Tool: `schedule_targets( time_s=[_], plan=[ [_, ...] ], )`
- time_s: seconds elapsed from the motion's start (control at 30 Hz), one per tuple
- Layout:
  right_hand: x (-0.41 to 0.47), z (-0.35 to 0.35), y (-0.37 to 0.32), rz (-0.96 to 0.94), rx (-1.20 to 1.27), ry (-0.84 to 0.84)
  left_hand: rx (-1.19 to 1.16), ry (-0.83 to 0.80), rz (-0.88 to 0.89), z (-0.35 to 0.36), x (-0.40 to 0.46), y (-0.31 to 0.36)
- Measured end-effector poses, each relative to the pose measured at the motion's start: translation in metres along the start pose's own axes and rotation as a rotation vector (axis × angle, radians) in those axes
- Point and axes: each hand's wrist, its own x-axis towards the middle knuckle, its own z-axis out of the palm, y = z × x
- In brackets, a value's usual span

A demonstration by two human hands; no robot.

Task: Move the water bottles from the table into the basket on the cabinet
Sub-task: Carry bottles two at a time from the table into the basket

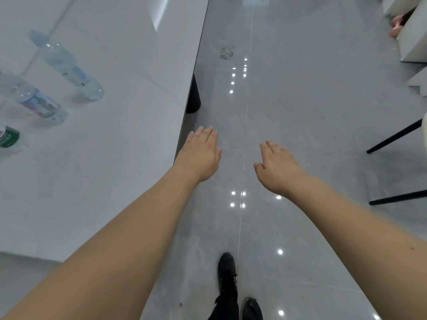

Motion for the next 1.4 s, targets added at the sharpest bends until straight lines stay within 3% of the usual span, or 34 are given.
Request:
schedule_targets(
  time_s=[0.67, 1.13, 1.4],
  plan=[
    [0.213, -0.123, 0.057, -0.054, -0.009, -0.065, -0.051, 0.008, -0.073, -0.063, 0.228, -0.006],
    [0.354, -0.206, 0.055, -0.049, 0.009, -0.072, -0.024, -0.005, -0.093, -0.111, 0.376, -0.052],
    [0.434, -0.248, 0.044, -0.123, 0.000, -0.065, -0.065, 0.056, -0.191, -0.140, 0.430, -0.075]
  ],
)
